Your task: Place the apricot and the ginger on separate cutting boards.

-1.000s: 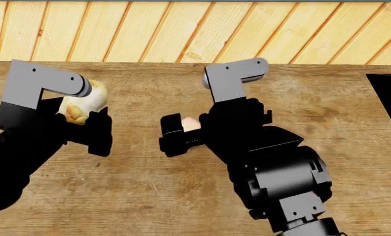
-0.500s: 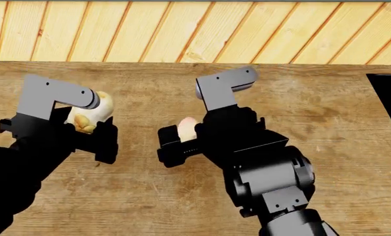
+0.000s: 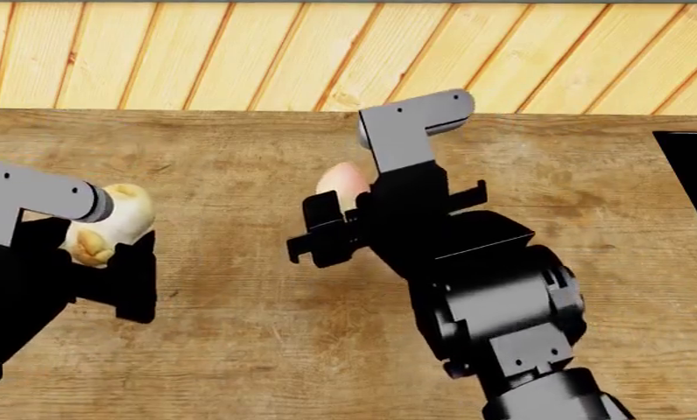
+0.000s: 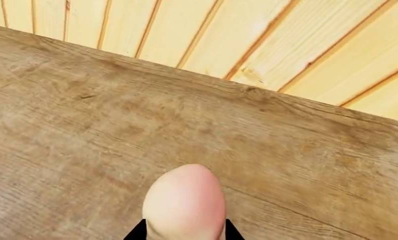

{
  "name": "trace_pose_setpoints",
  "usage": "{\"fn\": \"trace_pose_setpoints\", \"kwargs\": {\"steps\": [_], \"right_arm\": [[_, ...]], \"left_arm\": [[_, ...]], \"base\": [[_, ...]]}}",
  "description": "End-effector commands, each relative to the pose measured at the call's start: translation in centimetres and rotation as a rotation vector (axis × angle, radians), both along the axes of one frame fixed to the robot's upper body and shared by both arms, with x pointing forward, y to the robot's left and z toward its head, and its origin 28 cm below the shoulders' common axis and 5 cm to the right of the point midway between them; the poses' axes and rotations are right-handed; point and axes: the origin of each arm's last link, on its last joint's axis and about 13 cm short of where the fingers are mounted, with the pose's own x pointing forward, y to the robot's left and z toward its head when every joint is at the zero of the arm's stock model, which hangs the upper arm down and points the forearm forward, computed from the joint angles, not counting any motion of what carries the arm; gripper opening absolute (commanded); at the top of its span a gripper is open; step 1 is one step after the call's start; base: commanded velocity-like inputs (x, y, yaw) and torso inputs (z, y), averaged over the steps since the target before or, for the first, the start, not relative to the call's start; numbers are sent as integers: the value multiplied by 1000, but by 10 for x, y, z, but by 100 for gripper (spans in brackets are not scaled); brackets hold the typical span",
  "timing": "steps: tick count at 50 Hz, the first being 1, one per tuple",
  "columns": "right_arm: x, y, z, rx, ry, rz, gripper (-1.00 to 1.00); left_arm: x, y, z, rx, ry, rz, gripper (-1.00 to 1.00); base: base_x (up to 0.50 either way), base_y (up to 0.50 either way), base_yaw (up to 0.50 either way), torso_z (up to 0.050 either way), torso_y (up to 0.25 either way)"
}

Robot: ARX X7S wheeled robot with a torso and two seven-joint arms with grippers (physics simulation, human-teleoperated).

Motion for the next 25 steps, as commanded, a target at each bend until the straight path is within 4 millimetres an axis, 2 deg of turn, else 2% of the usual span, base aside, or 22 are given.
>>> {"fn": "trace_pose_setpoints", "kwargs": {"steps": [1,4,12,25], "right_arm": [[-18,-3,19,26,-75,28,-100],[-25,-7,24,43,-116,24,-100],[-46,-22,26,53,-154,13,-100],[-59,-29,30,42,-162,12,-100]], "left_arm": [[-27,2,22,-22,-13,-42,-100],[-14,-13,28,-23,-17,-43,-100],[-7,-10,35,-30,-29,-47,-100],[-4,-8,33,-23,-32,-55,-100]], "base": [[0,0,0,0,0],[0,0,0,0,0],[0,0,0,0,1],[-31,0,0,0,0]]}}
